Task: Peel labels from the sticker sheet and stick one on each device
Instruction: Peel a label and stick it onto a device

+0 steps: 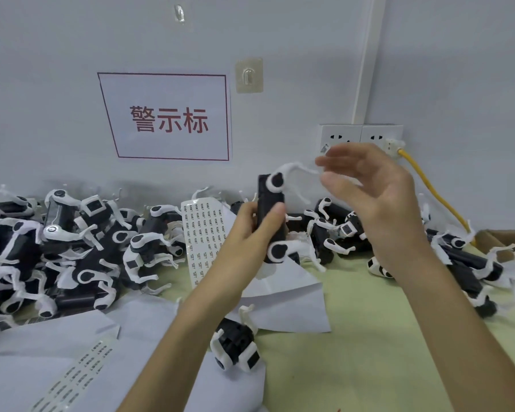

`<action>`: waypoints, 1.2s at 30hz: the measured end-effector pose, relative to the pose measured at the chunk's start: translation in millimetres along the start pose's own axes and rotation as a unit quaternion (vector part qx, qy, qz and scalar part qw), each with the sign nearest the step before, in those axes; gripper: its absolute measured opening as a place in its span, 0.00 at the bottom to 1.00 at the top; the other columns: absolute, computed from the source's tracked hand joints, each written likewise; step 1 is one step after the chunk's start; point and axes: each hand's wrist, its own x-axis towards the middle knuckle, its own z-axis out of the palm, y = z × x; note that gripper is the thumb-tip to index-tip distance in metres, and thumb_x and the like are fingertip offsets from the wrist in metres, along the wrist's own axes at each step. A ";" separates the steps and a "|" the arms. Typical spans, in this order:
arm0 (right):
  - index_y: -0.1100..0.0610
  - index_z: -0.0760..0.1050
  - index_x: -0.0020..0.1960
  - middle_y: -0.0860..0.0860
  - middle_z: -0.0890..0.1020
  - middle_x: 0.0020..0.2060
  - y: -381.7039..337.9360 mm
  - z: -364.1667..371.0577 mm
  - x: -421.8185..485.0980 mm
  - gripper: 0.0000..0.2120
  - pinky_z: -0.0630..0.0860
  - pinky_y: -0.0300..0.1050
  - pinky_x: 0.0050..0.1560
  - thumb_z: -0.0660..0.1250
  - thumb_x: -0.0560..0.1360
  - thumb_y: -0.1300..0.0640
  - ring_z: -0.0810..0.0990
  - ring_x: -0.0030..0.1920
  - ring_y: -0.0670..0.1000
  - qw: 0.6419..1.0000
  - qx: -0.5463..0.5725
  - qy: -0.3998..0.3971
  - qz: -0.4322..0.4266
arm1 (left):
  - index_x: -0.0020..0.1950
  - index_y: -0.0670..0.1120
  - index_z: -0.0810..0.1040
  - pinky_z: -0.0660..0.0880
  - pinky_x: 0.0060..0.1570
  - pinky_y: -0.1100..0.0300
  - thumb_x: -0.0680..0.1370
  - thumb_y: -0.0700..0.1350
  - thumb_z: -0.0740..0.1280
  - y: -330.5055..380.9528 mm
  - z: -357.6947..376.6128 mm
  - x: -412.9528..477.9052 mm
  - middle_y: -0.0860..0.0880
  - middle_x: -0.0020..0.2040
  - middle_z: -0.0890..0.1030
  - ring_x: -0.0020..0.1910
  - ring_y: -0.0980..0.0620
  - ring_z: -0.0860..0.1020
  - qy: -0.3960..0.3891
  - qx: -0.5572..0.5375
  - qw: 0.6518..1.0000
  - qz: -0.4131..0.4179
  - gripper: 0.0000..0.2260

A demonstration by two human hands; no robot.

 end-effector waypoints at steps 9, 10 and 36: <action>0.54 0.83 0.45 0.50 0.87 0.40 -9.8 6.9 -2.7 0.01 0.79 0.40 0.45 0.74 0.75 0.59 0.84 0.42 0.48 0.988 0.015 -0.129 0.083 | 0.67 0.48 0.69 0.78 0.63 0.48 0.74 0.52 0.76 7.3 0.4 -0.8 0.56 0.46 0.85 0.57 0.54 0.84 -0.028 -0.116 0.993 -0.012 0.26; 0.54 0.83 0.45 0.50 0.87 0.40 -8.8 8.5 -3.9 0.02 0.78 0.38 0.45 0.74 0.75 0.59 0.84 0.42 0.47 0.987 0.009 -0.132 0.091 | 0.67 0.50 0.68 0.77 0.62 0.52 0.73 0.51 0.74 7.6 0.3 -1.7 0.56 0.50 0.85 0.58 0.55 0.83 -0.030 -0.081 0.996 -0.006 0.26; 0.48 0.82 0.41 0.45 0.85 0.37 -4.8 34.3 -12.5 0.07 0.75 0.33 0.33 0.73 0.77 0.57 0.85 0.33 0.46 0.996 -0.046 -0.031 0.069 | 0.66 0.49 0.60 0.75 0.44 0.69 0.80 0.41 0.71 17.0 7.7 -10.4 0.54 0.52 0.78 0.45 0.63 0.81 -0.032 0.070 0.995 0.066 0.22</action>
